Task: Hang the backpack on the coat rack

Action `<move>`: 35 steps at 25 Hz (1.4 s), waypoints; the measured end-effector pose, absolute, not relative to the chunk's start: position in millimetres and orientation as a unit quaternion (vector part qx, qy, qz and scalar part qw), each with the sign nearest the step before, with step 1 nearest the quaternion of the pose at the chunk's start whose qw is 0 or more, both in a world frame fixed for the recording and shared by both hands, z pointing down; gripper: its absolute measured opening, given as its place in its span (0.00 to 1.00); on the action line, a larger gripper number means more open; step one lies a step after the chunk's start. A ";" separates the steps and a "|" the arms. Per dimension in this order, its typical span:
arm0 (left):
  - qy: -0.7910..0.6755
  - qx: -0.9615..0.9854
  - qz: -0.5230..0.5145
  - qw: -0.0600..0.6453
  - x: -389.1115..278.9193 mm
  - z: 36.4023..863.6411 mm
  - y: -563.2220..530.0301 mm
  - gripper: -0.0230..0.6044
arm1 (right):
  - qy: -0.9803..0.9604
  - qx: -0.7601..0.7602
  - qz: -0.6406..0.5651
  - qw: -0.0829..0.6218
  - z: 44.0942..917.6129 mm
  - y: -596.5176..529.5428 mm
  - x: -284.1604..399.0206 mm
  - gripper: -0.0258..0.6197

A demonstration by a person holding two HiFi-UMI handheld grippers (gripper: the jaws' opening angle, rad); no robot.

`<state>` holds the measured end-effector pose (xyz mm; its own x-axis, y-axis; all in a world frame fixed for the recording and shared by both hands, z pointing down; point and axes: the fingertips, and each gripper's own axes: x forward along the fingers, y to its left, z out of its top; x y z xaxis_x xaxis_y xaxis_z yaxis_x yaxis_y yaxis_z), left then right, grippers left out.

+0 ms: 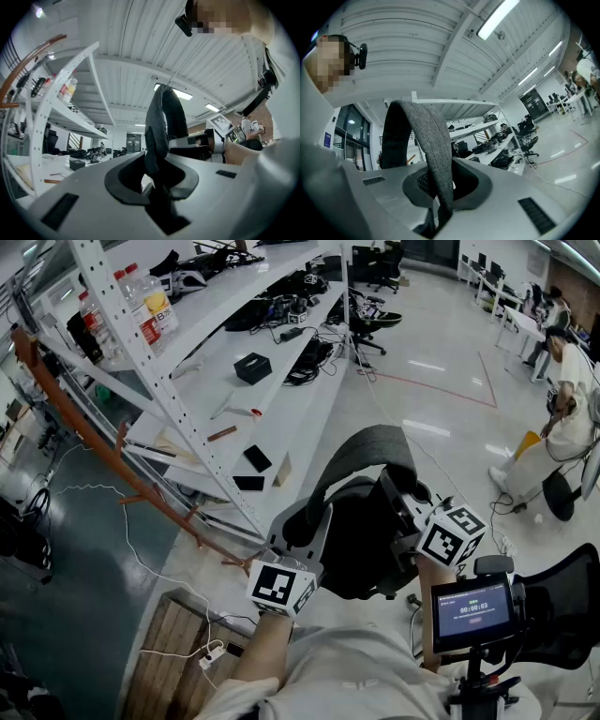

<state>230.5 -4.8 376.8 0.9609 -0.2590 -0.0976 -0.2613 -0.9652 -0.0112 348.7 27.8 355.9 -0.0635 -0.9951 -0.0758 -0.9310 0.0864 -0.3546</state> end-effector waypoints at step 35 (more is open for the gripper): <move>0.436 -0.862 0.093 0.242 -100.6 129.8 -280.7 0.14 | 0.887 -0.438 0.036 0.140 103.7 -306.2 11.0 0.10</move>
<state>-100.6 -280.7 129.8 0.6034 -0.7061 -0.3706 -0.7958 -0.5038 -0.3360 11.0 -306.2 103.7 -0.5772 -0.7671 -0.2798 -0.7874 0.6137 -0.0581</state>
